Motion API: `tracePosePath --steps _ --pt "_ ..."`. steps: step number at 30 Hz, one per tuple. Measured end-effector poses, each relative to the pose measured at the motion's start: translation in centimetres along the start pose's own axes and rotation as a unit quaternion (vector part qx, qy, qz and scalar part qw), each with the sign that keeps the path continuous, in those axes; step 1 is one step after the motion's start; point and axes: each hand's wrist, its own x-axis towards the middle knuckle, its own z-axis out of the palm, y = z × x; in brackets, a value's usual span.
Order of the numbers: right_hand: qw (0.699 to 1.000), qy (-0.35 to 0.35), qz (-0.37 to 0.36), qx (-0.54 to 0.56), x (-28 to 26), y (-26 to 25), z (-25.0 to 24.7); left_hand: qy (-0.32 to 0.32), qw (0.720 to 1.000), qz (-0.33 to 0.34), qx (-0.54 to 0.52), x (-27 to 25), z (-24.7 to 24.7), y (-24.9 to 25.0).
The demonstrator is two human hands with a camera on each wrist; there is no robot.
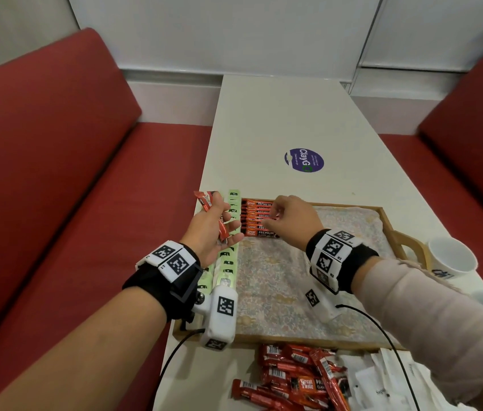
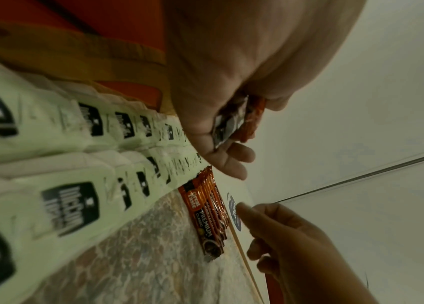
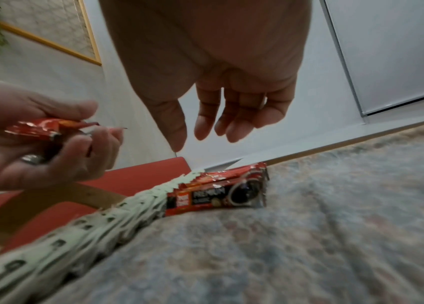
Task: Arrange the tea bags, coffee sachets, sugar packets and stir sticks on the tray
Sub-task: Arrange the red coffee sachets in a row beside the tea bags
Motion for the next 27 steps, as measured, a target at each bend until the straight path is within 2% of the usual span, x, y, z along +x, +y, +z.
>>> tracePosePath --steps 4,8,12,20,24,27 --pt "0.994 0.003 -0.053 0.095 -1.4 -1.7 -0.2 -0.015 1.000 0.003 -0.003 -0.6 0.4 -0.1" --pt "0.969 -0.074 -0.096 0.217 -3.5 -3.8 -1.0 -0.002 1.000 0.017 0.024 -0.9 0.7 -0.5" --pt "0.970 -0.091 -0.130 0.185 -5.1 -4.8 -1.1 -0.020 0.998 0.021 0.048 -1.5 1.3 -1.2" --pt "0.972 -0.060 -0.094 0.205 -6.6 -4.6 -2.2 -0.046 0.997 0.050 0.044 -4.0 2.2 -1.4" --pt "0.963 -0.074 -0.046 0.255 -6.9 -4.1 -3.0 -0.021 0.995 0.084 0.044 -4.2 1.7 -1.3" --pt "0.960 -0.081 -0.028 0.266 -6.9 -3.5 -3.2 0.026 0.992 0.118 0.033 -4.1 1.1 -1.3"
